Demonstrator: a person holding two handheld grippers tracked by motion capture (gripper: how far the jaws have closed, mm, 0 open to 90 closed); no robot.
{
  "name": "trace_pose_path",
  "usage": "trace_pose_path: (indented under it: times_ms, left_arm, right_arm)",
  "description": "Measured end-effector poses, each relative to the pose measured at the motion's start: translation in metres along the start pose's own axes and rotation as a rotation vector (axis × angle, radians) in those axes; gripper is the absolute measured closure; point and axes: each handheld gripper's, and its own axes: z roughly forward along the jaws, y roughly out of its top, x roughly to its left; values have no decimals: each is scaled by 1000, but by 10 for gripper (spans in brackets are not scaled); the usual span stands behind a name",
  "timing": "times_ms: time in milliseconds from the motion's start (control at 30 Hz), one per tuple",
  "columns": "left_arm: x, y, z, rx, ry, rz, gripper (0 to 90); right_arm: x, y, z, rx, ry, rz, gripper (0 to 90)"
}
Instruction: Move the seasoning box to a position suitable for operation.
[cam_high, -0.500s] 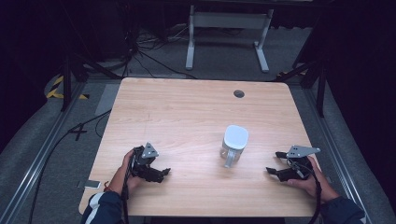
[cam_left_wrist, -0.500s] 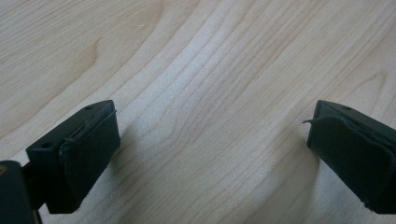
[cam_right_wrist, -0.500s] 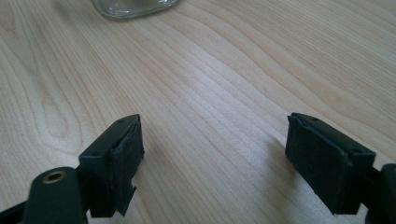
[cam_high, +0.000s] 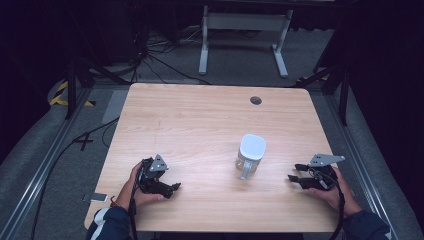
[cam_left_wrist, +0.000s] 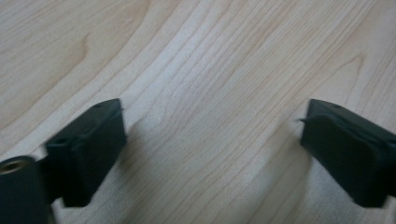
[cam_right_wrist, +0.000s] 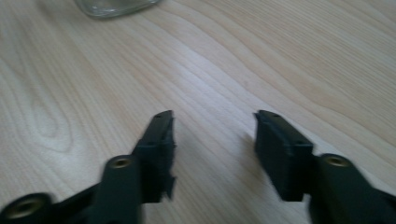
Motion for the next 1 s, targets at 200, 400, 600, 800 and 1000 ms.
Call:
trace_pose_path:
  times_ms: [200,400,600,800,1000]
  left_arm:
    - [-8,18,-7,-87,21,20,498]
    - [-23,50,-10,-156,-28,92,741]
    - [-46,92,-6,-239,-112,162,875]
    - [-73,143,3,-313,-206,259,900]
    - [-91,174,21,-305,-227,310,900]
  right_arm:
    - [-4,1,-7,-40,17,-11,801]
    - [0,3,-11,-56,22,-48,894]
    - [0,3,-10,-47,27,-51,895]
    - [0,3,-10,-42,31,-56,894]
    - [0,3,-12,-50,35,-67,895]
